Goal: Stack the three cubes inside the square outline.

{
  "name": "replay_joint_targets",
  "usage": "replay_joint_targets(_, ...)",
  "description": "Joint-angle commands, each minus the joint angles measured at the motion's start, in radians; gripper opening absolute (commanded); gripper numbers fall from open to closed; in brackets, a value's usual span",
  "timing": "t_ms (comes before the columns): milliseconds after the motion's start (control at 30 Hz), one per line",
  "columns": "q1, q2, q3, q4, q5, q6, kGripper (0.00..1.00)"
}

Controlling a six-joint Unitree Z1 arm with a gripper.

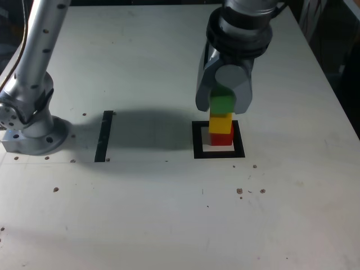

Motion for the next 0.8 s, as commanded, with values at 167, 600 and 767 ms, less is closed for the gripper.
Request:
replay_joint_targets(167,-0.003,0.021,0.000,0.012,0.009,-0.007,0.11)
replay_joint_targets(600,-0.003,0.037,0.009,0.012,-0.020,-0.004,0.53)
replay_joint_targets(767,-0.003,0.038,0.013,0.012,-0.027,-0.002,0.84)
